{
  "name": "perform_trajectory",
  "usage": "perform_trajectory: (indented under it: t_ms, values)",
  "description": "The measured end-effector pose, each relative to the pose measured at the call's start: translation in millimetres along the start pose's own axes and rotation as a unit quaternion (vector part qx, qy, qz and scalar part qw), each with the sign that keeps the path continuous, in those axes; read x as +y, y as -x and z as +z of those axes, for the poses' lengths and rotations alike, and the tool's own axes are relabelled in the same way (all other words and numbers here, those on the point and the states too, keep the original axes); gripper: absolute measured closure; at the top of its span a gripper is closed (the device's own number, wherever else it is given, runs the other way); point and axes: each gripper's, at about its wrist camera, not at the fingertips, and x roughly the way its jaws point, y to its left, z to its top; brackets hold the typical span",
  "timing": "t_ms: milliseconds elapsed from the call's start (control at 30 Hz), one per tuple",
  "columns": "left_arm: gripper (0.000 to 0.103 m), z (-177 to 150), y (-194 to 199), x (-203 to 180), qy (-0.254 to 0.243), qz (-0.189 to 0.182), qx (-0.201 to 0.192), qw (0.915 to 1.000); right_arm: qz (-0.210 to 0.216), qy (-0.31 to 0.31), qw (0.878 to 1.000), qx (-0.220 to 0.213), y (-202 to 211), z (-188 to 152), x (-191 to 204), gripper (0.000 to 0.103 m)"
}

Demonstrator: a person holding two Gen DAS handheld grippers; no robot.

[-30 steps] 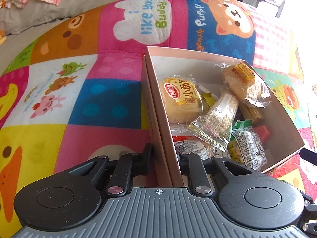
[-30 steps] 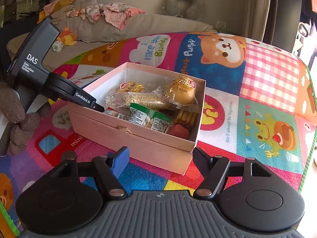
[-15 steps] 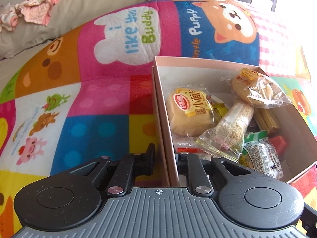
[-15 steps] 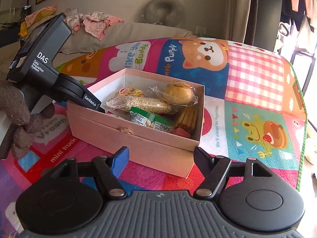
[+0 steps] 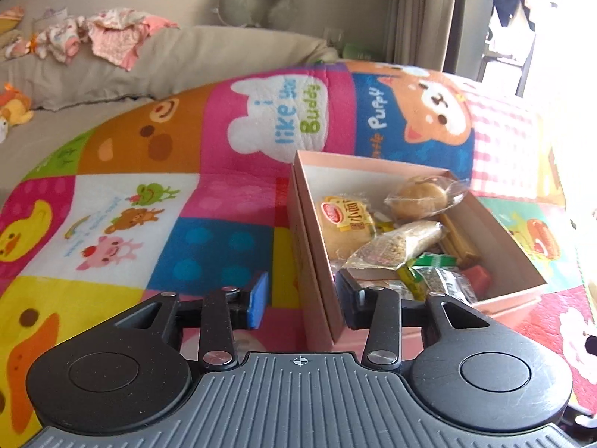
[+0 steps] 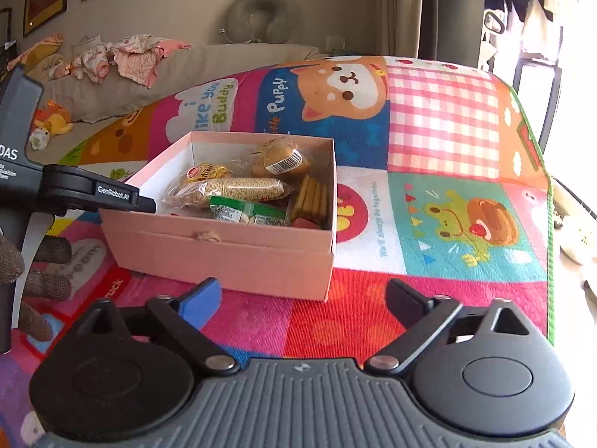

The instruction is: Organize objects

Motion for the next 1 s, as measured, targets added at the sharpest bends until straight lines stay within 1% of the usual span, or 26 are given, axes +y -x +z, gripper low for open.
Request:
perform_trajectory:
  t_ms: [67,133,167,233,267,333,367,400,433,467,567,633,700,800,867,1000]
  values:
    - [0.059,-14.5,38.7,-0.8,0.008,-0.002,-0.037,0.9993,-0.004,0.018,1.000,0.019,8.7,-15.9,4.5,0.000]
    - [0.060,-32.0,67.4,-8.8,-0.009,-0.003,-0.049,0.9988,-0.011,0.038,0.999,0.029,12.8,-32.1,11.4,0.000]
    - [0.060,-42.5,78.4,-13.8,-0.014,-0.005,-0.047,0.9988,-0.013,0.041,0.998,0.036,12.2,-37.8,13.4,0.000]
    - [0.060,-65.0,90.7,-26.7,-0.032,-0.018,-0.030,0.9989,-0.016,0.031,0.998,0.053,8.7,-46.7,14.9,0.000]
    - [0.059,-76.5,91.1,-36.2,-0.054,-0.022,-0.015,0.9982,-0.017,0.022,0.998,0.049,9.7,-47.1,13.4,0.000]
    - [0.059,-95.6,81.6,-53.3,-0.098,-0.009,0.013,0.9951,-0.017,0.008,0.998,0.059,6.2,-46.8,10.2,0.000]
    - [0.059,-102.7,75.9,-57.1,-0.103,0.001,0.026,0.9943,-0.011,-0.008,0.998,0.064,4.5,-47.1,6.3,0.000]
    - [0.057,-107.2,70.3,-59.0,-0.101,0.009,0.030,0.9943,-0.002,-0.030,0.997,0.067,1.9,-47.0,0.0,0.000]
    - [0.057,-109.4,68.5,-59.9,-0.100,0.013,0.013,0.9948,-0.002,-0.031,0.998,0.063,2.5,-48.1,-1.4,0.000]
    - [0.056,-110.0,65.8,-60.9,-0.100,0.017,0.008,0.9948,-0.003,-0.024,0.998,0.062,1.7,-48.4,-1.1,0.000]
    - [0.057,-108.5,61.0,-63.0,-0.107,0.017,0.004,0.9941,-0.010,-0.023,0.998,0.056,0.5,-49.2,-0.5,0.000]
    - [0.058,-108.5,60.5,-61.8,-0.104,0.014,0.008,0.9945,-0.013,-0.014,0.999,0.045,-1.8,-49.8,4.2,0.000]
    - [0.058,-109.9,61.8,-59.9,-0.097,0.009,0.009,0.9952,-0.006,-0.025,0.999,0.042,-4.4,-49.2,2.4,0.000]
    - [0.058,-111.1,62.8,-59.0,-0.095,0.008,0.009,0.9954,-0.010,-0.033,0.999,0.034,-3.9,-50.3,2.1,0.000]
    - [0.057,-111.8,63.1,-59.8,-0.097,0.010,0.010,0.9952,-0.016,-0.037,0.999,0.031,-3.0,-51.3,3.2,0.000]
    - [0.057,-109.3,61.0,-57.8,-0.082,0.005,0.013,0.9965,-0.020,-0.039,0.999,0.031,-2.8,-51.6,4.4,0.000]
